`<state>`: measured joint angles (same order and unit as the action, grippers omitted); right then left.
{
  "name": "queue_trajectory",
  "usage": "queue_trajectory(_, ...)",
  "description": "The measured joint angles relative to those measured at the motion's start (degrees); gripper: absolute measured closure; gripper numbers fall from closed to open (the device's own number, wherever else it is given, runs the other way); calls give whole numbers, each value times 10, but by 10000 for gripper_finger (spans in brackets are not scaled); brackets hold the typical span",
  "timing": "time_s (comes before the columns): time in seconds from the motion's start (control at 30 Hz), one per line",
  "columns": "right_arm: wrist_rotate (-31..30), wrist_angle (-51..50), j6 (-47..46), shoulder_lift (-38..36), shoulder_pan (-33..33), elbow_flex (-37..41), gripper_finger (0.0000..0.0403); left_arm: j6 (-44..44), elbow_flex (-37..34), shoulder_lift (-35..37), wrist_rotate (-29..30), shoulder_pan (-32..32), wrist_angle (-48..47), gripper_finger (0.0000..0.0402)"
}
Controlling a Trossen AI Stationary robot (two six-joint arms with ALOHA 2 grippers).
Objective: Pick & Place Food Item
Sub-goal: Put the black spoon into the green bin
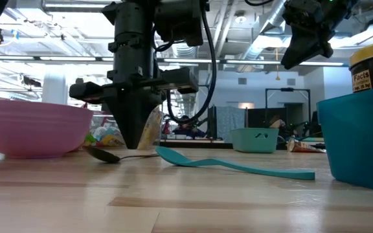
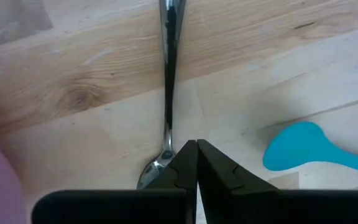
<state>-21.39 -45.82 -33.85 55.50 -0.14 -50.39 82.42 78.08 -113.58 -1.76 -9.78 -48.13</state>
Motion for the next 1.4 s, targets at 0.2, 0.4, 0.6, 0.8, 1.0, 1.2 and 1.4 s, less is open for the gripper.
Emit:
queue_trajectory(0.2,0,0,0,0,0,0,311,0,0,0,1,9,-34,401)
queue_trajectory(0.4,0,0,0,0,0,0,311,-1,0,0,0,12,-20,402)
queue_trajectory(0.6,0,0,0,0,0,0,311,-1,0,0,0,12,-10,401)
queue_trajectory(0.8,0,0,0,0,0,0,311,-1,0,0,0,12,-10,374)
queue_trajectory(1.0,0,0,0,0,0,0,311,-1,0,0,0,16,-15,312)
queue_trajectory(1.2,0,0,0,0,0,0,311,-1,0,0,4,24,-14,283)
queue_trajectory(1.4,-8,0,0,0,0,0,311,-9,0,0,6,24,-14,289)
